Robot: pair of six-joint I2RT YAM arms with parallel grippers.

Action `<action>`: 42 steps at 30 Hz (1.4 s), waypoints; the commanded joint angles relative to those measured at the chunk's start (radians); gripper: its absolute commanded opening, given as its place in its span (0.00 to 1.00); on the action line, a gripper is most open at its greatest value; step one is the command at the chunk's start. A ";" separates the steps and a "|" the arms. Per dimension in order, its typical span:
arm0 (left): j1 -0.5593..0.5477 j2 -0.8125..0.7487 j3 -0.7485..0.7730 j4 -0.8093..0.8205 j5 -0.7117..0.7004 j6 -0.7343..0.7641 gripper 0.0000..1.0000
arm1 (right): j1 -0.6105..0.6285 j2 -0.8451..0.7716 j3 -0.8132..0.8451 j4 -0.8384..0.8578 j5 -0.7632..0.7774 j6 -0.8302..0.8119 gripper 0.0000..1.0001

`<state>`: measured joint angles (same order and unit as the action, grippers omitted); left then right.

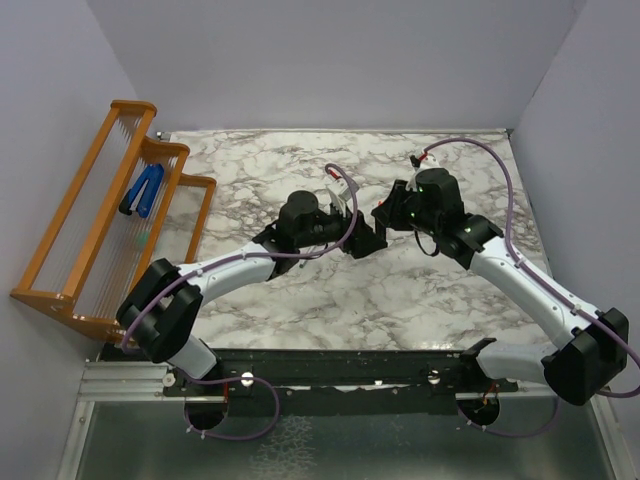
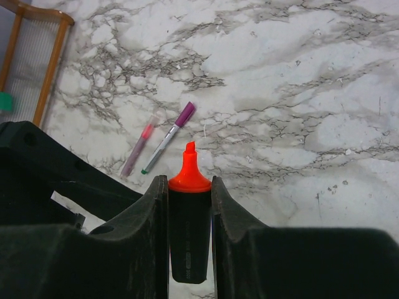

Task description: Insert the pens into the pen caps

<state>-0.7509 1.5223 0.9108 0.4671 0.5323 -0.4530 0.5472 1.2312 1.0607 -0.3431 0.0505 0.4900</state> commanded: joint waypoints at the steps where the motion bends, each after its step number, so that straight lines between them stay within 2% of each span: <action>1: -0.011 0.022 0.031 0.042 -0.071 -0.027 0.69 | 0.014 0.000 0.013 -0.004 0.043 0.022 0.00; 28: -0.051 0.107 0.089 0.068 -0.174 -0.073 0.39 | 0.035 0.001 0.023 -0.005 0.068 0.004 0.00; 35: -0.051 0.126 0.088 0.086 -0.171 -0.093 0.19 | 0.036 -0.004 0.025 -0.004 0.075 0.000 0.01; 36: -0.051 0.129 0.089 0.088 -0.170 -0.093 0.12 | 0.036 -0.003 0.026 -0.005 0.074 -0.001 0.01; 37: -0.051 0.131 0.089 0.090 -0.171 -0.094 0.00 | 0.036 -0.004 0.027 -0.005 0.074 -0.002 0.01; 42: -0.051 0.134 0.085 0.104 -0.180 -0.080 0.00 | 0.037 -0.010 0.022 -0.006 0.076 -0.003 0.00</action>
<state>-0.7868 1.6497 0.9737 0.5114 0.3504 -0.5564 0.5751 1.2297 1.0615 -0.3450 0.1085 0.4877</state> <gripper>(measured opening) 0.083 0.280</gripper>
